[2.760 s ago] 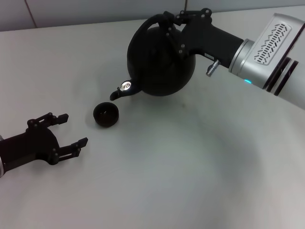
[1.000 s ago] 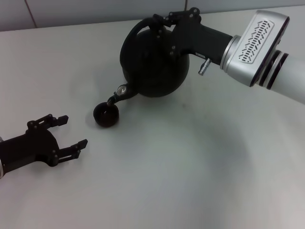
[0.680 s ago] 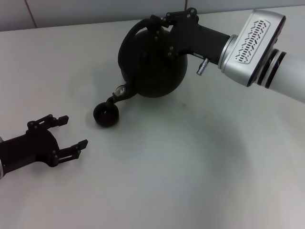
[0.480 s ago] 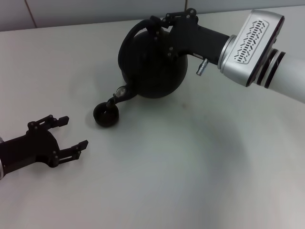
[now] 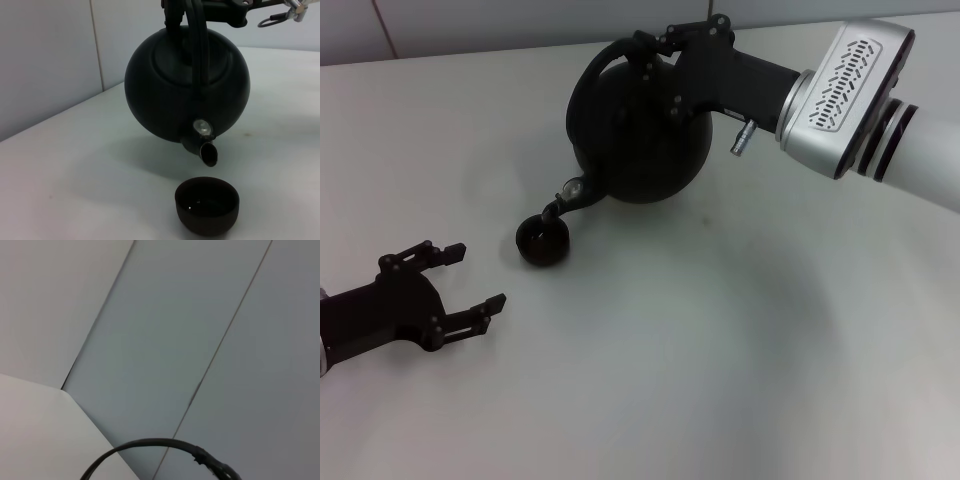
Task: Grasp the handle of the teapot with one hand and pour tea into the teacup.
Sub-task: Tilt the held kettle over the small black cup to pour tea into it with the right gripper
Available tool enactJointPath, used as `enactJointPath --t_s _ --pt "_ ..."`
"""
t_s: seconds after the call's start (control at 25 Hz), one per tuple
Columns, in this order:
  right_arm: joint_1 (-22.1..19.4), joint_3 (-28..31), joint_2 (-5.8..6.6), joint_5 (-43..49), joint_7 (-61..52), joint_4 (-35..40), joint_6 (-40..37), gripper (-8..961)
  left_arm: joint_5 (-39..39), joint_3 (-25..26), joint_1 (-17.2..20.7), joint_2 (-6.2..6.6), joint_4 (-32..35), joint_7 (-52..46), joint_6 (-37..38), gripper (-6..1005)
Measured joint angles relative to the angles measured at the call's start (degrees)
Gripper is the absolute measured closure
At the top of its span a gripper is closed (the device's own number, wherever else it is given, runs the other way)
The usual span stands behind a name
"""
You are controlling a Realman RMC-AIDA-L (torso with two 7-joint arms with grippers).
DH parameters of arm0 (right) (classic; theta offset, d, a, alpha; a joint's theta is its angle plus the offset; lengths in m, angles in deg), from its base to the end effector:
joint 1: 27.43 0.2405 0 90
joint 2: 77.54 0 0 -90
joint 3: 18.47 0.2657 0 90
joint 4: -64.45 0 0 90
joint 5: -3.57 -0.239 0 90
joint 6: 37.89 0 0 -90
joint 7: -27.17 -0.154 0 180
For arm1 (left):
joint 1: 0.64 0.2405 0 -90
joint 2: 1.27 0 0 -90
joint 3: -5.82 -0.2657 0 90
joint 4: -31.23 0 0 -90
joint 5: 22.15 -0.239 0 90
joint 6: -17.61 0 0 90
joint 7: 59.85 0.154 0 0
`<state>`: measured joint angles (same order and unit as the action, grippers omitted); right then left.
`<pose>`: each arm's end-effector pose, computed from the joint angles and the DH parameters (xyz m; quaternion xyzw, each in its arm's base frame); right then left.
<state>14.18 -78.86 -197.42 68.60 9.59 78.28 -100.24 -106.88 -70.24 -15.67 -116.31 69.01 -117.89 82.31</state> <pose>0.2270 0.4346 -0.0727 -0.8865 -0.0725 0.2363 0.3912 -0.3426 0.3244 -0.0496 -0.9504 -0.1326 -0.1454 0.2409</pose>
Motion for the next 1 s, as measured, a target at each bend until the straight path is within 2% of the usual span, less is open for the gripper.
enactJointPath --t_s 0.36,1.0 --pt "-0.2 -3.3 0.00 -0.1 0.0 1.5 2.3 848 0.0 -0.2 0.0 0.25 0.0 -0.6 0.0 178" --pt "-0.1 -3.6 0.00 -0.2 -0.6 2.2 2.5 849 0.0 -0.4 0.0 0.26 0.0 -0.6 0.1 177"
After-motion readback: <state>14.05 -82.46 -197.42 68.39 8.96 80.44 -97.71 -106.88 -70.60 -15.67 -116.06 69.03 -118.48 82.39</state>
